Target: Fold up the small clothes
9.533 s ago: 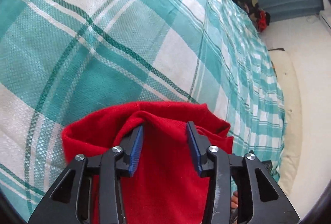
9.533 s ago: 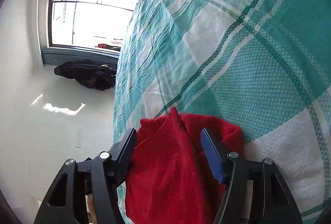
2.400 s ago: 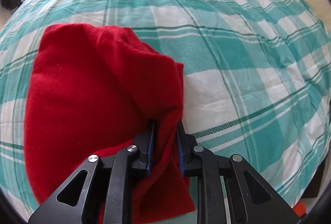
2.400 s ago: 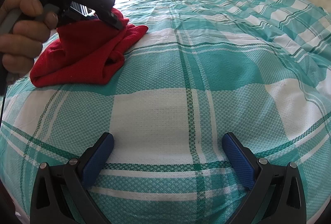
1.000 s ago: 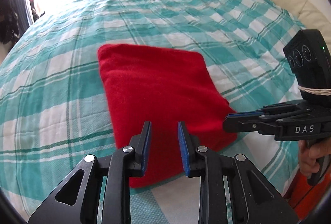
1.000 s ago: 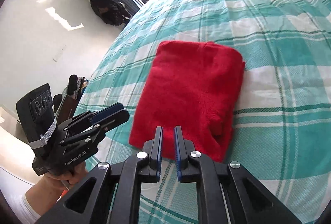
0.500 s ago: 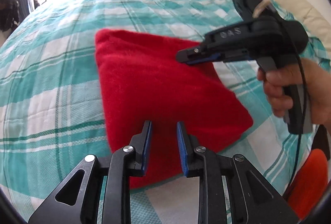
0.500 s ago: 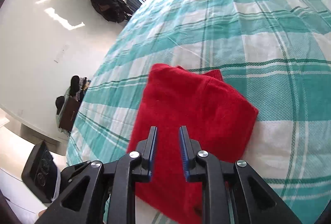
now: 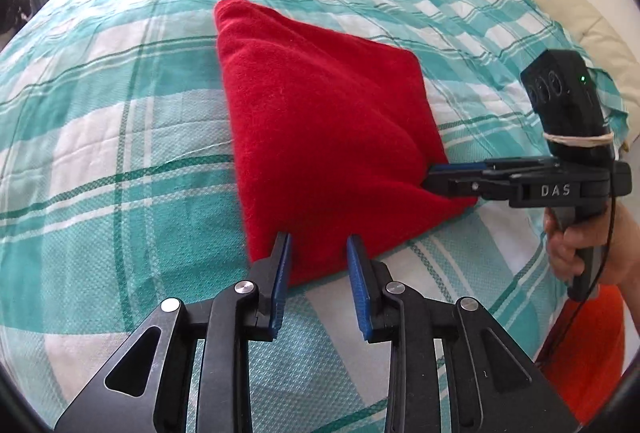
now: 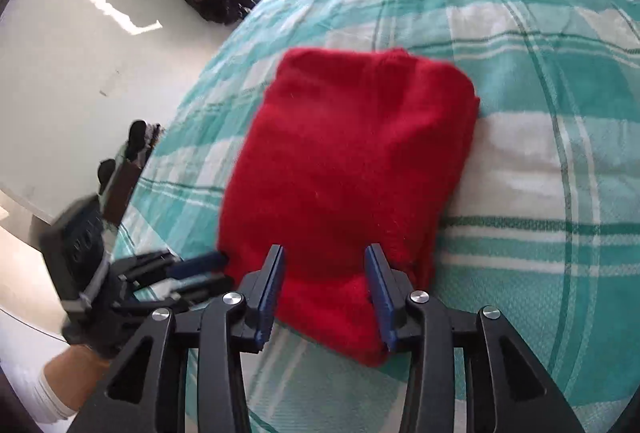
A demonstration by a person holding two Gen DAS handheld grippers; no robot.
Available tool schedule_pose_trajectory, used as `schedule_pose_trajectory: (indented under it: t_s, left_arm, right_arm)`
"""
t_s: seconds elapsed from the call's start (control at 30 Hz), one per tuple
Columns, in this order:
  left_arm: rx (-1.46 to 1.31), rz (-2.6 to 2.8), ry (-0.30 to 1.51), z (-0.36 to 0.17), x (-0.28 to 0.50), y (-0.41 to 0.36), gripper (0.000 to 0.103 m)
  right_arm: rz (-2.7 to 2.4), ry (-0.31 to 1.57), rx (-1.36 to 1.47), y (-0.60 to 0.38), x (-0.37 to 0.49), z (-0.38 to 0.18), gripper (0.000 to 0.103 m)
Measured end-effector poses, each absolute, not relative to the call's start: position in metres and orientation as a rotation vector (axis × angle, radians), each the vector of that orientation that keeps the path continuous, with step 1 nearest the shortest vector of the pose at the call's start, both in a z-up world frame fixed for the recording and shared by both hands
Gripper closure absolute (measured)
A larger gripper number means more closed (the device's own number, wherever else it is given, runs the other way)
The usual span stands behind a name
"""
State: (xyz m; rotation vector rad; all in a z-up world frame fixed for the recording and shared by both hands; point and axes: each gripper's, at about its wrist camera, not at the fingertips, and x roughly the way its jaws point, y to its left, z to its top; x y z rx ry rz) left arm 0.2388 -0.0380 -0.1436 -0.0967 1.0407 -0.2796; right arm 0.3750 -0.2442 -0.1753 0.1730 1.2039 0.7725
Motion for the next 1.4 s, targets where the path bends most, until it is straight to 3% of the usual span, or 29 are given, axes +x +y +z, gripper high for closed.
schedule_pose_trajectory:
  t_s: [0.07, 0.1, 0.13, 0.17, 0.2, 0.23, 0.33, 0.47, 0.53, 0.63, 0.7, 0.73, 0.8, 1.13, 1.2, 1.3, 1.4]
  left_arm:
    - [-0.077, -0.252, 1.028, -0.128, 0.232, -0.031, 0.061]
    - [-0.096, -0.245, 0.999, -0.12, 0.23, -0.023, 0.041]
    - [-0.132, -0.24, 0.959, -0.111, 0.231, -0.012, 0.023]
    - [-0.172, -0.226, 0.923, -0.104, 0.233, -0.002, 0.017]
    - [-0.209, -0.205, 0.9, -0.1, 0.238, 0.009, 0.013]
    - [-0.241, -0.179, 0.897, -0.101, 0.249, 0.018, 0.013]
    - [-0.343, -0.167, 0.944, -0.122, 0.291, 0.03, 0.013]
    - [-0.49, -0.208, 1.044, -0.161, 0.331, 0.026, 0.013]
    - [-0.576, -0.28, 1.081, -0.177, 0.338, 0.017, 0.011]
    - [-0.49, -0.277, 1.092, -0.182, 0.343, -0.003, 0.013]
    - [-0.486, -0.287, 1.117, -0.177, 0.343, -0.005, 0.062]
    - [-0.515, -0.292, 1.119, -0.171, 0.341, 0.0, 0.071]
    - [-0.511, -0.308, 1.091, -0.153, 0.334, 0.003, 0.074]
    - [-0.487, -0.313, 0.913, -0.03, 0.326, 0.042, 0.073]
    - [-0.483, -0.307, 0.944, -0.036, 0.322, 0.049, 0.069]
    - [-0.415, -0.221, 1.083, -0.089, 0.317, 0.041, 0.048]
    - [-0.3, -0.046, 1.175, -0.129, 0.282, 0.04, 0.057]
  right_arm:
    - [0.776, 1.194, 0.204, -0.253, 0.364, -0.18, 0.073]
    - [0.78, 1.168, 0.235, -0.26, 0.36, -0.17, 0.071]
    - [0.785, 1.136, 0.256, -0.269, 0.357, -0.158, 0.054]
    - [0.78, 1.094, 0.275, -0.277, 0.356, -0.147, 0.026]
    - [0.767, 1.042, 0.298, -0.287, 0.357, -0.136, 0.017]
    - [0.763, 0.999, 0.324, -0.295, 0.36, -0.13, 0.012]
    - [0.782, 1.073, 0.422, -0.303, 0.389, -0.147, 0.013]
    - [0.774, 1.236, 0.595, -0.299, 0.421, -0.202, 0.021]
    - [0.809, 1.23, 0.667, -0.292, 0.426, -0.214, 0.023]
    - [0.943, 1.243, 0.811, -0.27, 0.429, -0.221, 0.03]
    - [0.919, 1.268, 0.738, -0.257, 0.43, -0.221, 0.049]
    - [0.87, 1.288, 0.68, -0.256, 0.431, -0.222, 0.073]
    - [0.837, 1.285, 0.69, -0.263, 0.432, -0.22, 0.077]
    - [0.999, 1.008, 0.538, -0.226, 0.428, -0.075, 0.079]
    - [1.015, 1.02, 0.559, -0.217, 0.426, -0.07, 0.079]
    - [0.979, 1.091, 0.577, -0.213, 0.414, -0.098, 0.076]
    - [0.805, 1.25, 0.513, -0.227, 0.395, -0.158, 0.063]
